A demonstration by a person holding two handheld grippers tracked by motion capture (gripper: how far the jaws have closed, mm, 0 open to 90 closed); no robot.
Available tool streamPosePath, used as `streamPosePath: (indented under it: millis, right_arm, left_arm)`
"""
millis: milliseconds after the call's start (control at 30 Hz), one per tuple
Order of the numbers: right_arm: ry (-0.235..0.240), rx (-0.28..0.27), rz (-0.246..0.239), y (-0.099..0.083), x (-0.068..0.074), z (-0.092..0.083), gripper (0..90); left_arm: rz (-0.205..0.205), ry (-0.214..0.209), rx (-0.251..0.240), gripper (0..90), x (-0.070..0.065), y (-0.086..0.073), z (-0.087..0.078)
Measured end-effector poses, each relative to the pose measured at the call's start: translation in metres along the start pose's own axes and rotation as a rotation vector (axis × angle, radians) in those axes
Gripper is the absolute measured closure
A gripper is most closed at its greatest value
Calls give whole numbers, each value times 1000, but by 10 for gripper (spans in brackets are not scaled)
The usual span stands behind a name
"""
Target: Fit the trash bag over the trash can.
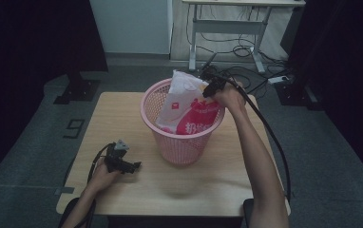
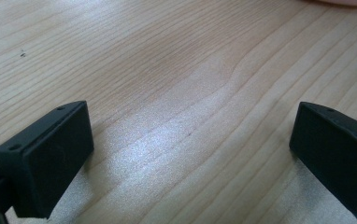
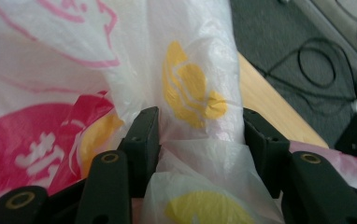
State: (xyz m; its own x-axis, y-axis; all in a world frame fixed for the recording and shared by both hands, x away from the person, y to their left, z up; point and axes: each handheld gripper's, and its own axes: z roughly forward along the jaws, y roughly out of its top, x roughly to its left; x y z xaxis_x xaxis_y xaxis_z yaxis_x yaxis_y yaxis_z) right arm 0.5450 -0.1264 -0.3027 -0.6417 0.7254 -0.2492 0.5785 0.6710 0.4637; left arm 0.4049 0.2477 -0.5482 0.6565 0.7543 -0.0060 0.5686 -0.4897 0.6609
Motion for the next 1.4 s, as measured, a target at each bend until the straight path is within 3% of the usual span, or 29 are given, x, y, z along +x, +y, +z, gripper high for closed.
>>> streamPosePath:
  millis: [200,367,467,600,800,867,933,1067,1133,1267,1400]
  right_arm:
    - [3,6,2,-16,0,-22,512]
    - [100,76,10,-37,1,-43,437]
    - [97,10,19,-36,-3,-57,343]
    - [45,-73,29,-15,-9,-64,302]
    - [-4,-157,3,24,-5,-42,269]
    - [3,-145,-6,31,-5,-27,270]
    - [-6,-97,-12,35,-6,-11,273]
    - [-8,30,-27,30,-8,16,349]
    - [22,30,-15,23,-10,20,413]
    - [37,33,23,11,-14,17,436]
    - [58,42,55,-11,-14,-3,446]
  left_arm:
    - [0,0,0,0,0,0,0]
    - [0,0,0,0,0,0,0]
    - [-1,1,-1,0,0,0,0]
    - [-1,1,-1,0,-1,1,1]
    - [-2,0,-2,0,-1,1,1]
    - [-2,0,-2,0,-1,1,1]
    - [-1,0,-2,0,-1,1,1]
    - [0,-2,-1,0,-1,1,1]
    - [2,-3,-2,0,-1,1,1]
    - [2,-3,-2,0,-1,1,1]
    - [3,-4,0,0,-1,1,1]
